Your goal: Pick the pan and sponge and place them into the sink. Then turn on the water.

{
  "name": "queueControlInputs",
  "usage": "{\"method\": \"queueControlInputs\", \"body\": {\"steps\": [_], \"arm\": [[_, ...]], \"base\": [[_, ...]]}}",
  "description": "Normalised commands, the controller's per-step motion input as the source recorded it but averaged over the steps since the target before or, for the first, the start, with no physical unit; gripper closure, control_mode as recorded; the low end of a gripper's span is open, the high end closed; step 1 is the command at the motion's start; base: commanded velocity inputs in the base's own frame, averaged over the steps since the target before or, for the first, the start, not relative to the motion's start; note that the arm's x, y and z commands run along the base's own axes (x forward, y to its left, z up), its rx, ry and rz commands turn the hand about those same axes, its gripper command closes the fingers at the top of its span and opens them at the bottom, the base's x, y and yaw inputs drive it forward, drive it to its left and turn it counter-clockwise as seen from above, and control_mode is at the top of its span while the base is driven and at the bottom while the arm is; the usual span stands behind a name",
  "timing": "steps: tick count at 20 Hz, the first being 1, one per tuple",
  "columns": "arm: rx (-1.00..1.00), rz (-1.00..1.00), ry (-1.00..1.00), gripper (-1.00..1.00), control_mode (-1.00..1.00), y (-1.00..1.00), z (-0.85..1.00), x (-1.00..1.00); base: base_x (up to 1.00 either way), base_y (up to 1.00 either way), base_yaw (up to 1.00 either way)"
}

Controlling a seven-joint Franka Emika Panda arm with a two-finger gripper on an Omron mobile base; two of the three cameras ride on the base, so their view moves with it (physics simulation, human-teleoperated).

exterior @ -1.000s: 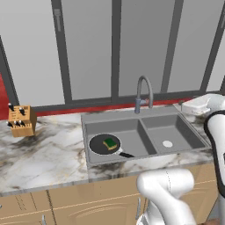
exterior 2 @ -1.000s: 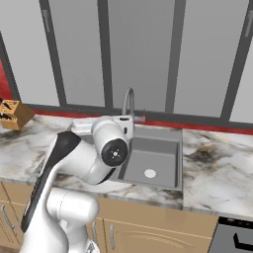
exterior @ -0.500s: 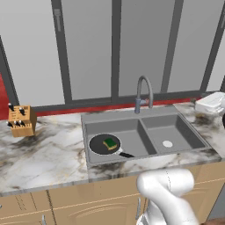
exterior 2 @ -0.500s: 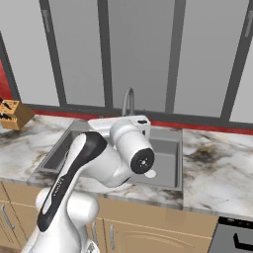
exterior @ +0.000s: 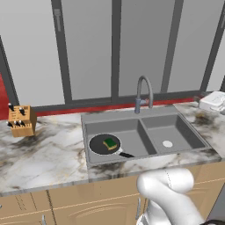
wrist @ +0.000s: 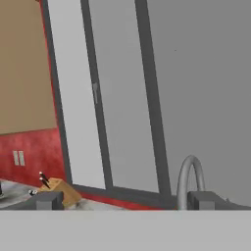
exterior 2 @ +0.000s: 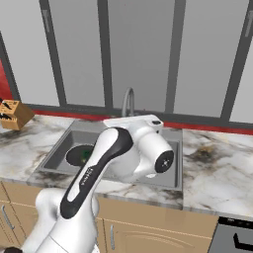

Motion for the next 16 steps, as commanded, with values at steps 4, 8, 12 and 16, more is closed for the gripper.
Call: {"method": "queueControlInputs", "body": {"steps": [4,8,12,16], "arm": [[0.02,0.18,-0.10,-1.00,-1.00,-0.06,-0.19,0.25],[0.04,0.19,-0.08,-1.00,-1.00,-0.06,-0.08,0.24],[0.00,0.00,-0.04,-1.00,-1.00,0.03,-0.07,0.35],[-0.03,-0.14,0.00,-1.00,-1.00,0.12,-0.11,0.33]], "base": [[0.00,0.00,0.00],[0.00,0.00,0.00],[0.00,0.00,0.00],[0.00,0.00,0.00]]}}
